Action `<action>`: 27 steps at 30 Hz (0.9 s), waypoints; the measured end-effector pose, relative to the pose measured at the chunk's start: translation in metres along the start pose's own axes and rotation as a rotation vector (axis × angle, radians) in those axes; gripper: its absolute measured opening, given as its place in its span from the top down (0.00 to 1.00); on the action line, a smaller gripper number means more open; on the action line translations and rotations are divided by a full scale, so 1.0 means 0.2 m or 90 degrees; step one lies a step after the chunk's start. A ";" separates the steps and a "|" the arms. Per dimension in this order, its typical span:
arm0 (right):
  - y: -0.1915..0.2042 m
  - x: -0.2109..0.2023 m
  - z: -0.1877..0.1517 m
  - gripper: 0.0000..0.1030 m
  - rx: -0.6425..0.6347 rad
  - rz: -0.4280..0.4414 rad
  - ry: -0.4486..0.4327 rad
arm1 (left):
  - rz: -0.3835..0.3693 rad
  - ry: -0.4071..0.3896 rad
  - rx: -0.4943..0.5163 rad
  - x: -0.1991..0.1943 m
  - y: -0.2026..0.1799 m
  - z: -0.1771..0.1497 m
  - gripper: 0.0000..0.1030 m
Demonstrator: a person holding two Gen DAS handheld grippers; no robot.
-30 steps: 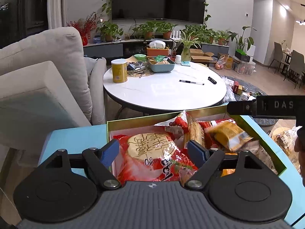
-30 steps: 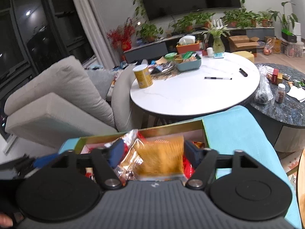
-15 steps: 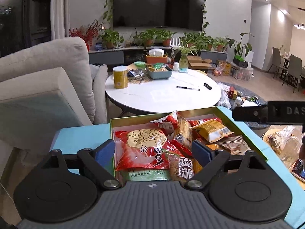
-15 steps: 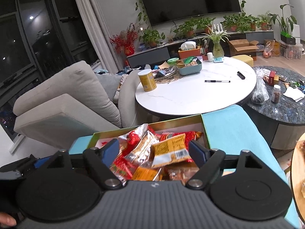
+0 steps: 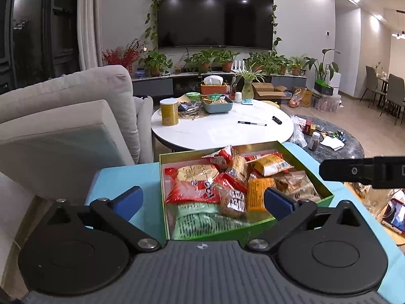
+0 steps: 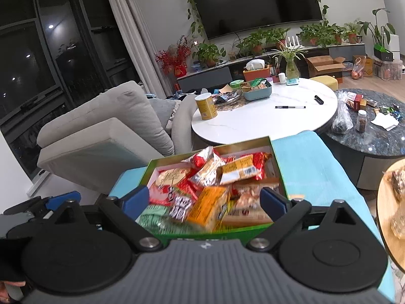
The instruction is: Organize snacks
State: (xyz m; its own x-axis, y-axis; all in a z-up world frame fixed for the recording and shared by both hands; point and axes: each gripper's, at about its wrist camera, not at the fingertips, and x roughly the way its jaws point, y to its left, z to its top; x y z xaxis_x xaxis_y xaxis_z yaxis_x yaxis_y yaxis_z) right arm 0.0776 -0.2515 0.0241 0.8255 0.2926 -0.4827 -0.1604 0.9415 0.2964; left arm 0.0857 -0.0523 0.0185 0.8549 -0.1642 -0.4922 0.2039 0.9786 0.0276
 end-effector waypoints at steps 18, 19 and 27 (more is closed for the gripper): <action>0.08 -0.20 -0.19 0.16 -0.028 -0.008 0.005 | 0.018 0.023 -0.012 -0.24 -0.02 -0.20 0.01; 0.08 -0.21 -0.20 0.16 -0.029 -0.009 0.005 | 0.020 0.021 -0.013 -0.26 -0.02 -0.21 0.01; 0.12 -0.27 -0.24 0.16 -0.040 -0.015 -0.006 | 0.022 0.011 -0.019 -0.33 0.00 -0.22 0.01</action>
State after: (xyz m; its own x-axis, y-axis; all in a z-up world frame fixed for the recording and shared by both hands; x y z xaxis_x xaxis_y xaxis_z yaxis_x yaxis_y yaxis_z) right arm 0.0025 -0.2363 0.0181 0.8344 0.2691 -0.4810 -0.1745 0.9568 0.2327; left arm 0.0078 -0.0355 0.0125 0.8530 -0.1283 -0.5059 0.1601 0.9869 0.0196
